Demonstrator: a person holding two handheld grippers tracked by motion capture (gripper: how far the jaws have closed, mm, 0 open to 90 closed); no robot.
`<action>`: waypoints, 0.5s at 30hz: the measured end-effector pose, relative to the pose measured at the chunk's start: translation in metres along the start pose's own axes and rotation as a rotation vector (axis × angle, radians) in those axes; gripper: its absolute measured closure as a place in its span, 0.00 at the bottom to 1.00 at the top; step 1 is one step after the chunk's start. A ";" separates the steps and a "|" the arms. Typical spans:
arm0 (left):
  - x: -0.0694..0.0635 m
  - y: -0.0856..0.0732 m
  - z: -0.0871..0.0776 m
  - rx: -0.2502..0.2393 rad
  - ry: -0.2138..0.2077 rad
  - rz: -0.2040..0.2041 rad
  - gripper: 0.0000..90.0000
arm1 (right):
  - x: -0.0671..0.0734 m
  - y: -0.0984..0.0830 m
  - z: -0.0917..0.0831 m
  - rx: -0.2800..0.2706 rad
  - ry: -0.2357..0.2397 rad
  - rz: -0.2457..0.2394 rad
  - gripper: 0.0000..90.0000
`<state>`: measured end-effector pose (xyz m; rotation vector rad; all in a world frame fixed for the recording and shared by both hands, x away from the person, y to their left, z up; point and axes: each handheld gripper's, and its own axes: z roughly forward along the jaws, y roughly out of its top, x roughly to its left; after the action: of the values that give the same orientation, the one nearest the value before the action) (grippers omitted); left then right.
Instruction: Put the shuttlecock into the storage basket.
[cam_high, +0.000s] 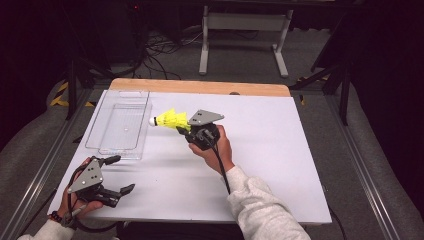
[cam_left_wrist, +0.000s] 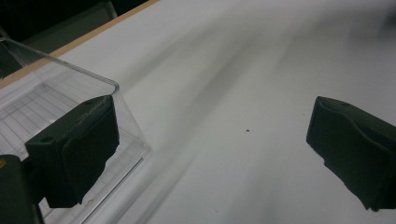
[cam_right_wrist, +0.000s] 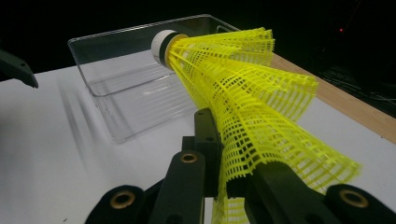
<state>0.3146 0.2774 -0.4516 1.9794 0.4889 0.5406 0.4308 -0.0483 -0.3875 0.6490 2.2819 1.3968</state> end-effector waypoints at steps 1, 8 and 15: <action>0.000 0.000 0.000 -0.002 -0.001 -0.003 0.04 | 0.001 0.001 0.001 -0.001 0.005 -0.001 0.97; 0.001 -0.001 -0.001 -0.001 -0.002 -0.005 0.04 | 0.007 0.013 0.015 0.014 0.035 -0.032 0.97; 0.002 -0.001 -0.003 -0.008 0.001 -0.012 0.03 | 0.012 0.019 0.028 0.015 0.073 -0.031 0.97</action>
<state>0.3144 0.2809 -0.4516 1.9670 0.4983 0.5357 0.4394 -0.0138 -0.3834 0.5733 2.3507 1.4125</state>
